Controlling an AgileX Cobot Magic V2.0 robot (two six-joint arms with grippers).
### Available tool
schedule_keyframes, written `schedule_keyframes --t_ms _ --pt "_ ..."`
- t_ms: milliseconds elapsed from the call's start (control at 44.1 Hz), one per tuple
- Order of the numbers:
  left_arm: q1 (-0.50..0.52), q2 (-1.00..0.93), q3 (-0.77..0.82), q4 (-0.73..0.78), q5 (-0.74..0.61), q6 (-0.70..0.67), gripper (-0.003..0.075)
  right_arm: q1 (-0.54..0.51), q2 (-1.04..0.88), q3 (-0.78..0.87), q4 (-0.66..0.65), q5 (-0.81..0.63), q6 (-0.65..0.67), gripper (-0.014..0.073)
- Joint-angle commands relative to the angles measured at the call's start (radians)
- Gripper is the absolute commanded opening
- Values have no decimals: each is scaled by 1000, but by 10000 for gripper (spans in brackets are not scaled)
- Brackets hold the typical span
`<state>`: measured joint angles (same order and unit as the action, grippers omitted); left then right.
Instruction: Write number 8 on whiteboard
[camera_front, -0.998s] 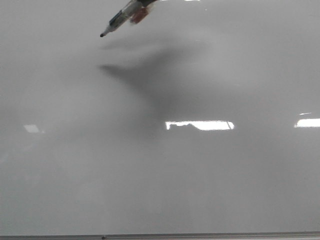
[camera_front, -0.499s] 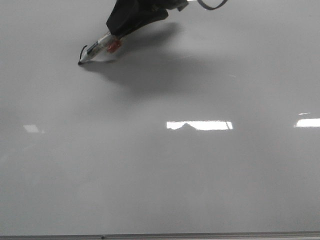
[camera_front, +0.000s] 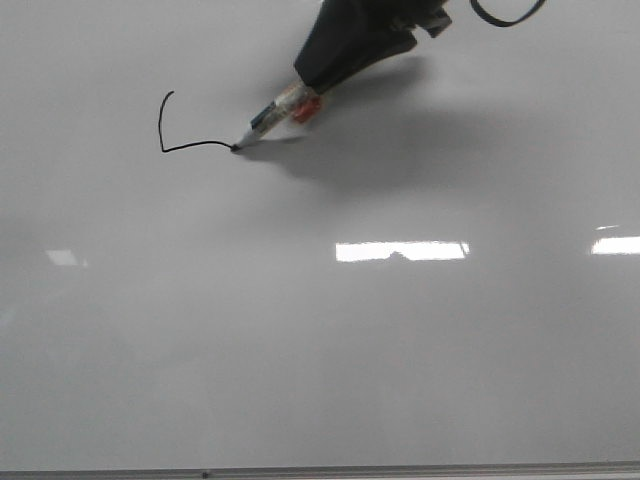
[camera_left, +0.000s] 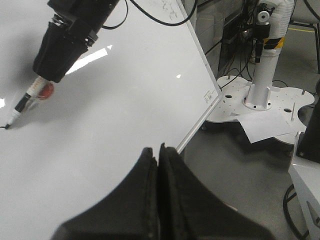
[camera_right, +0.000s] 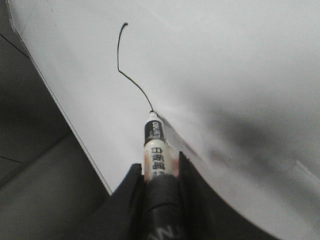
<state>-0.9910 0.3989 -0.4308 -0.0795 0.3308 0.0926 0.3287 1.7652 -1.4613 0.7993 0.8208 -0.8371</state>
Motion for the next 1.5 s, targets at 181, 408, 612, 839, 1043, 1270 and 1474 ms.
schedule_keyframes --t_ms 181,408,612,839,1043,1270,1474 --pt "1 6 -30 -9 -72 -11 -21 93 -20 139 1 -186 -36 -61" --pt "1 6 -30 -9 -72 -11 -21 204 43 71 78 -294 -51 -61" --pt "1 6 -30 -9 -66 -11 -21 201 55 -34 97 -259 -50 -61" --pt "1 6 -28 -9 -64 -11 -21 154 23 -48 96 -266 -50 -61" --pt "1 6 -28 -9 -64 -11 -21 82 -25 -48 96 -261 -50 -61" --pt "1 6 -28 -8 -64 -11 -21 64 -39 -80 96 -253 -50 -61" --pt "1 6 -28 -6 -64 -11 -21 64 -31 -161 96 -258 -50 -61"
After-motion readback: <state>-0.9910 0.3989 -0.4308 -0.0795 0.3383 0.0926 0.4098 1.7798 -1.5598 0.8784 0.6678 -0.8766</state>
